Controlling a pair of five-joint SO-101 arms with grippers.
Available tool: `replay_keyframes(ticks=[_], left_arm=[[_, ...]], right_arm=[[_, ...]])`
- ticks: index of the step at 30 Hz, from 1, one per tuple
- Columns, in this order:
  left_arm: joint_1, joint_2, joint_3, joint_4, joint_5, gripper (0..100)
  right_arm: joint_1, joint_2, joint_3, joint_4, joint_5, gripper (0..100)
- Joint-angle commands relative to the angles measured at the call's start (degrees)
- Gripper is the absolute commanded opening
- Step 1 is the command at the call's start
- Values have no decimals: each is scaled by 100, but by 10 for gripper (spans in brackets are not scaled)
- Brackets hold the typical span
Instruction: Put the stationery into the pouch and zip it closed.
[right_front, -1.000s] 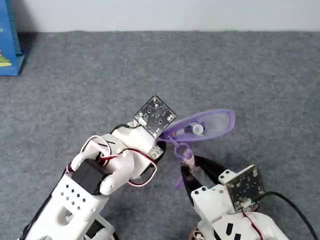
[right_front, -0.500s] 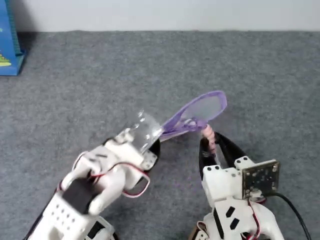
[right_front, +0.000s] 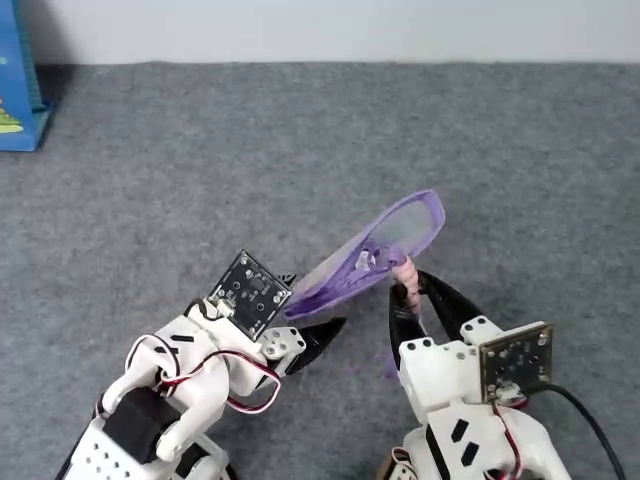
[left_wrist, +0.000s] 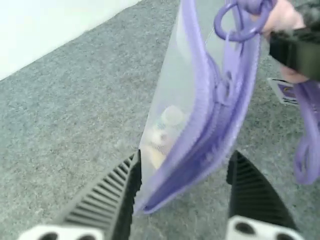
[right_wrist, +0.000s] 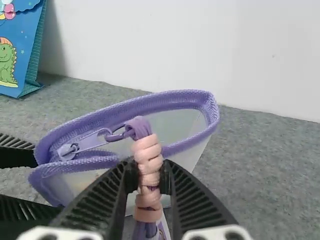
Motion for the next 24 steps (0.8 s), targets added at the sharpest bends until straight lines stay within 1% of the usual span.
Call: replay_keyframes(ticks=[1,3,6,10,14,21,24], left_arm=[[18,-79,-48,-149,97,276],[18,-79,-48,-185,97,276],[44,-62,127,-501,97,275],[422,-79,479,-941,97,251],[545,-79,532,-1152,97,198],[545,-79,514,-1169,88,85],[571,-79,514,-1169,70,15]], right_arm=[[-40,-13,-255,48,-18,8],[-40,-13,-255,48,-18,8],[-48,-13,-255,48,-18,8],[-48,-13,-255,57,-26,8],[-48,-13,-255,163,-26,8],[-48,-13,-255,259,-26,8],[-40,-13,-255,242,-26,8]])
